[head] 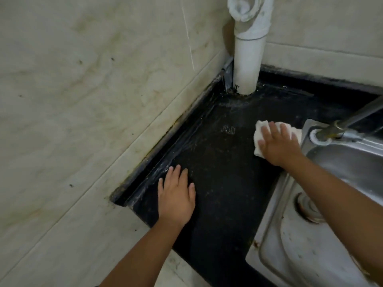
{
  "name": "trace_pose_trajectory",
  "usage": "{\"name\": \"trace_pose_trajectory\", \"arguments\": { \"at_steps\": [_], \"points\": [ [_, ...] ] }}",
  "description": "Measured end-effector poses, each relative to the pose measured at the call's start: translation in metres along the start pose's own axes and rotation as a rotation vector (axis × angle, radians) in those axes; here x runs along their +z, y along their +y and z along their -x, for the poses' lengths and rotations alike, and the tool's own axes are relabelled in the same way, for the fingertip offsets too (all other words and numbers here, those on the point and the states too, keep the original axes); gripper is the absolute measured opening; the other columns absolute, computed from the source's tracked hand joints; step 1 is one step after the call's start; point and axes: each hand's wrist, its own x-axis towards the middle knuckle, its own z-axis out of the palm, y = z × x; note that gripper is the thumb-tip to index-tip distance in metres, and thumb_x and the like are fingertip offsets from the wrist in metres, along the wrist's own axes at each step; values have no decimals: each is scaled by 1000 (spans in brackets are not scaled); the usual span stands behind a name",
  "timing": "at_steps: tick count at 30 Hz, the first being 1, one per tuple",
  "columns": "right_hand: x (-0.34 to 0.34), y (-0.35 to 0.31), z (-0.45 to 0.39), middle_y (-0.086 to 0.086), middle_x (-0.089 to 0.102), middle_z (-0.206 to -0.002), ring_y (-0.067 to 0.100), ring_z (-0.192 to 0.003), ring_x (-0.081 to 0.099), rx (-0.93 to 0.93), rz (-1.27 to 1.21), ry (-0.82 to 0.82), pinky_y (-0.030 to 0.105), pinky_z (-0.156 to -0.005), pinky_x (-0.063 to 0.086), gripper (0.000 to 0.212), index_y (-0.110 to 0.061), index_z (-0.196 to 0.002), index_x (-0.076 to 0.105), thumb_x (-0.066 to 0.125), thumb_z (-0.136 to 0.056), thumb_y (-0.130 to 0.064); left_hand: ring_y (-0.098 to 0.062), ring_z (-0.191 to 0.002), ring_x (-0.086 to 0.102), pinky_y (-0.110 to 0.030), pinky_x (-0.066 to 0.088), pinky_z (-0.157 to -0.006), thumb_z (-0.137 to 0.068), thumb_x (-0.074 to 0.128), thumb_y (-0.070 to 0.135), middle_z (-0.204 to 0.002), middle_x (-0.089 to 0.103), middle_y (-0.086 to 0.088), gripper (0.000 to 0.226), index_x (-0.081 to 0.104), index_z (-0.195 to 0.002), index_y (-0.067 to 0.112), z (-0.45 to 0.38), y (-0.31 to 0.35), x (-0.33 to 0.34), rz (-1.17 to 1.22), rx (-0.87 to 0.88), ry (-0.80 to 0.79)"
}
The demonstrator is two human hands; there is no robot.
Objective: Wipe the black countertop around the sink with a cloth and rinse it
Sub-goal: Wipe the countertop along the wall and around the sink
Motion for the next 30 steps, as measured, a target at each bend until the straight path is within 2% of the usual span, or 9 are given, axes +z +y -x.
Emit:
{"name": "trace_pose_trajectory", "arguments": {
  "at_steps": [10, 13, 16, 19, 20, 21, 23, 25, 30],
  "points": [
    [-25, -10, -68, 1, -9, -157, 27, -143, -12, 24, 7, 52, 44, -114, -5, 52, -20, -148, -3, 12, -101, -36, -16, -143, -5, -33, -1, -114, -100, 24, 32, -156, 2, 0, 50, 12, -146, 17, -86, 40, 7, -12, 160, 4],
    [-14, -23, -41, 1, -15, -156, 28, -142, -15, -130, 76, -12, 45, -114, -5, 54, -20, -148, -8, 2, -98, -39, -15, -142, -6, -33, -2, -114, -100, 22, 33, -156, 1, 0, 51, 11, -147, 17, -97, 47, 12, -19, 185, 18],
    [5, -20, 18, -8, -28, -150, 22, -140, -23, -340, 104, -123, 40, -114, -10, 86, -27, -146, -16, -32, -68, -60, -14, -142, -10, -32, -5, -114, -99, 19, 37, -156, -3, 0, 53, 6, -147, 17, -104, 42, 17, -46, 183, 17],
    [2, 5, 27, -14, -32, -144, 14, -139, -24, -281, 127, -160, 36, -114, -7, 115, -32, -144, -18, -48, -39, -69, -11, -140, -15, -31, -10, -112, -95, 6, 47, -155, -7, 1, 59, 2, -147, 19, -104, 27, 25, -115, 185, -21],
    [-4, 11, 13, -10, -31, -147, 17, -141, -21, -233, 144, -156, 37, -115, -5, 114, -32, -144, -17, -48, -41, -69, -8, -138, -17, -30, -12, -111, -90, -2, 52, -155, -7, 1, 65, 2, -147, 20, -103, 24, 27, -89, 174, -12],
    [-10, 15, -6, -6, -29, -150, 20, -142, -19, -172, 130, -143, 38, -115, -4, 97, -30, -145, -16, -39, -59, -70, -5, -134, -20, -28, -14, -109, -82, -9, 55, -155, -6, 2, 74, 2, -147, 20, -103, 23, 28, -58, 177, -7],
    [-27, 13, -44, -2, -24, -153, 23, -142, -19, -50, 97, -159, 41, -114, -6, 59, -27, -146, -13, -2, -94, -52, -2, -128, -21, -26, -16, -106, -70, -18, 56, -155, -4, 2, 88, 4, -147, 20, -105, 23, 29, -26, 204, 1],
    [-34, 1, -79, -2, -22, -154, 25, -141, -20, -43, 71, -137, 43, -114, -8, 54, -25, -147, -11, 11, -100, -41, -1, -128, -20, -25, -17, -106, -68, -18, 55, -155, -1, 2, 90, 8, -147, 20, -106, 24, 29, 10, 205, 24],
    [-30, -62, -101, 1, -21, -155, 31, -140, -22, -247, 122, -106, 47, -113, -10, 54, -20, -147, -12, 11, -101, -35, -5, -131, -13, -24, -13, -108, -74, -10, 53, -154, 10, -2, 86, 19, -145, 14, -106, 22, 30, 61, 172, 32]
  ]
}}
